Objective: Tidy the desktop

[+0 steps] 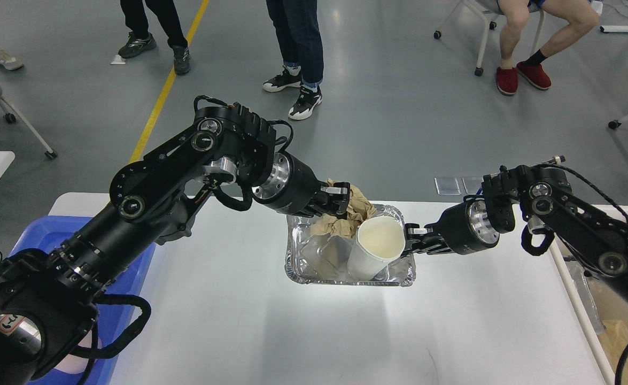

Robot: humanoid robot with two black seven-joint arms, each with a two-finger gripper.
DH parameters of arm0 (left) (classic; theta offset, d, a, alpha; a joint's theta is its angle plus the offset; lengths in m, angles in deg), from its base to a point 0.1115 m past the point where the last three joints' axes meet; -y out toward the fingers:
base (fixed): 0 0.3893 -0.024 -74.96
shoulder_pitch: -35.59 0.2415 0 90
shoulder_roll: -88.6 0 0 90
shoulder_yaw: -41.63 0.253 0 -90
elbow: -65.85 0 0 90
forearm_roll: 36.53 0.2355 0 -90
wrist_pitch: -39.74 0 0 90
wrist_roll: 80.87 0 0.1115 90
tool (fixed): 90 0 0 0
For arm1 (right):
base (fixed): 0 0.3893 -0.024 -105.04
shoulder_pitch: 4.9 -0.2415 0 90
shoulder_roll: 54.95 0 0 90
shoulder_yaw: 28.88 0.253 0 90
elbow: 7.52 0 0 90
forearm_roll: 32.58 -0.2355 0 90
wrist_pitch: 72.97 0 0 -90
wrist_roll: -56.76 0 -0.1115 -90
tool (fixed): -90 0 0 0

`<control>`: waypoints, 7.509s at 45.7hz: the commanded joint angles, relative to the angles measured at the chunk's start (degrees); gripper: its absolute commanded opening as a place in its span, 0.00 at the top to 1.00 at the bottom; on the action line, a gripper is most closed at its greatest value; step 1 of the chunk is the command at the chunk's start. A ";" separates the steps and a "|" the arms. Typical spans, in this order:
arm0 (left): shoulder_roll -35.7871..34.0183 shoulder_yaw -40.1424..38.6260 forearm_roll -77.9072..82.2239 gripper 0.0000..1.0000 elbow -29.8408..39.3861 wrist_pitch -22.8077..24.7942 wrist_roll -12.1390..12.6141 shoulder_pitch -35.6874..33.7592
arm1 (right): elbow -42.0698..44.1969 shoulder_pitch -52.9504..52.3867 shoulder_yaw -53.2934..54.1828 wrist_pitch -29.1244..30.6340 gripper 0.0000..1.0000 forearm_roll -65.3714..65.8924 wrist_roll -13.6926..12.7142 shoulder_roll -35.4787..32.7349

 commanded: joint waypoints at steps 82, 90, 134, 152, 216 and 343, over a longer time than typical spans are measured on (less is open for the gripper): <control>0.29 -13.65 -9.20 0.03 -1.43 -6.83 -1.14 4.92 | -0.09 0.25 0.61 0.00 1.00 -0.61 -0.09 -4.93; -1.21 -27.80 -15.35 0.03 -1.52 -6.39 -1.14 4.22 | -0.09 -0.71 0.61 0.00 1.00 -0.70 -0.09 -4.75; -6.66 -40.73 -57.97 0.03 -44.23 -25.72 -35.33 -8.09 | 0.52 -0.10 0.44 0.00 1.00 -0.44 -0.35 -4.75; -1.64 -45.30 -64.14 0.03 -44.58 -25.72 -35.86 5.18 | 0.61 0.69 7.46 0.00 1.00 -0.79 -0.35 -4.84; -11.05 -39.33 -63.34 0.03 -44.49 -22.30 -35.95 12.92 | 11.07 33.03 35.51 -33.46 1.00 -15.99 -0.44 -20.31; -19.49 -38.54 -62.82 0.03 -43.88 -22.21 -35.95 8.09 | 15.46 4.58 37.00 -42.79 0.00 -23.89 0.00 -19.44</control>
